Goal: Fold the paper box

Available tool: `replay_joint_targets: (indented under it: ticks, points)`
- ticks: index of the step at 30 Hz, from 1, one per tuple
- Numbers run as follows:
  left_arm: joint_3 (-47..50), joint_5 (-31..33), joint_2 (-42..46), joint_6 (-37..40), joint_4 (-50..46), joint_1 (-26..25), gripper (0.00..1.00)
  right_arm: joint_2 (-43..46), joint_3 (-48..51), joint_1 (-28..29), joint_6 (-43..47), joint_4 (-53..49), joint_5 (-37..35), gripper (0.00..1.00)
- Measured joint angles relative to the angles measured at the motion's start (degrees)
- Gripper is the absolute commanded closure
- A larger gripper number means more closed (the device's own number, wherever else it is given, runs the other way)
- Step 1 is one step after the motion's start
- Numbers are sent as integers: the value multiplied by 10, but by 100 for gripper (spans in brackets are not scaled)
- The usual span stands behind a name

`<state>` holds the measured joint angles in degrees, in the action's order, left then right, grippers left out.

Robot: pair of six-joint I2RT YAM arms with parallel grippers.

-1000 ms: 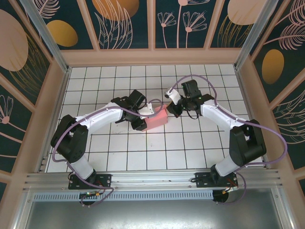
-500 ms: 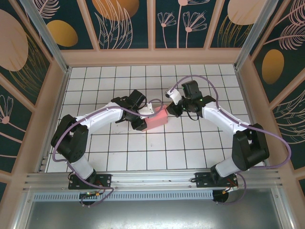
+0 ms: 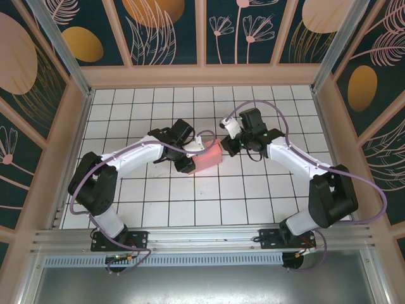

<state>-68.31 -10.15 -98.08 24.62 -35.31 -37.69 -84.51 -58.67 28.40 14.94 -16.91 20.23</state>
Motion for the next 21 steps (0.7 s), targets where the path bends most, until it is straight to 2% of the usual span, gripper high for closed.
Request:
replay_joint_targets:
  ticks: [11,21]
  points:
    - [-20,-6,-18,-16,-2,0,58,45,61,19,-140,74,-55,100]
    - [-40,-12,-35,-29,-9,-1,56,70,119,42,-173,150,-115,100]
